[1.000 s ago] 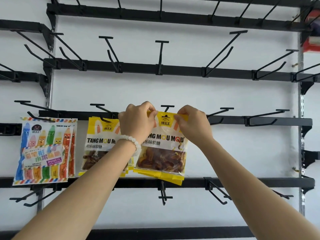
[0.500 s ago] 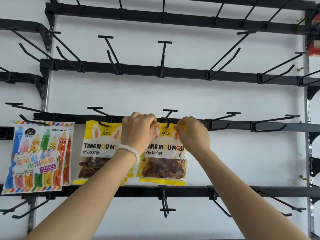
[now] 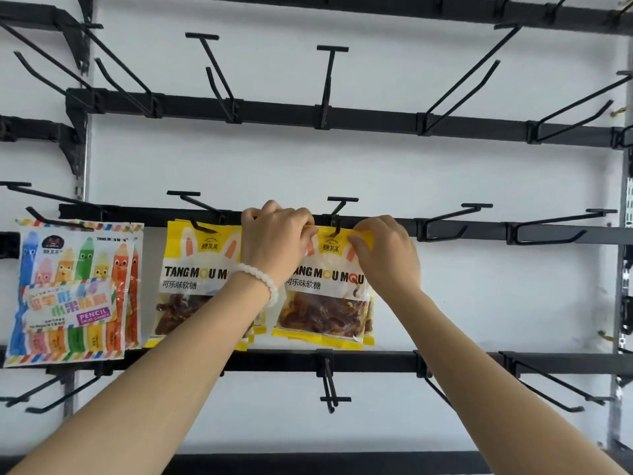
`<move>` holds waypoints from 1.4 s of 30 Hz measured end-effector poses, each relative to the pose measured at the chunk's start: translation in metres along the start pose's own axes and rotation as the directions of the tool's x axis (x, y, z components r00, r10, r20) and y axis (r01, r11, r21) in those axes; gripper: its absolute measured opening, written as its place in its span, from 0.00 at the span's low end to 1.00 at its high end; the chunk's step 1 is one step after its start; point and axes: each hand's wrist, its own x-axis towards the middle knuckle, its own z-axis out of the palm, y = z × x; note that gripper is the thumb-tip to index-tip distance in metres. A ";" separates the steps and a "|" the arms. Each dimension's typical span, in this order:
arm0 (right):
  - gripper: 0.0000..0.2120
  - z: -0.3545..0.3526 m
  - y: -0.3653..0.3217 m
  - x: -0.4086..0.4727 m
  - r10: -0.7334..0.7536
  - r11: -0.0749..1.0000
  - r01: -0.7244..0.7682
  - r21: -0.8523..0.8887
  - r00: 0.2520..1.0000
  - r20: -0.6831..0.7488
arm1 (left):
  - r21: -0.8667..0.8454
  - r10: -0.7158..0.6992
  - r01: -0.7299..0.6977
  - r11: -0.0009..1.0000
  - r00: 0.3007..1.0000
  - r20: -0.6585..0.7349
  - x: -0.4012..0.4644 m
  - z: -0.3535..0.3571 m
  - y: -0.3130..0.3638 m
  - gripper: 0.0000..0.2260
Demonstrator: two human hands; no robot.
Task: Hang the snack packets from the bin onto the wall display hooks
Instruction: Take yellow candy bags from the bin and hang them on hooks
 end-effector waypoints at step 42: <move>0.08 -0.068 0.026 -0.734 0.230 0.959 0.032 -0.280 0.485 0.844 | 0.181 -0.264 0.291 0.939 0.280 0.923 -0.743 -0.135 0.155 0.13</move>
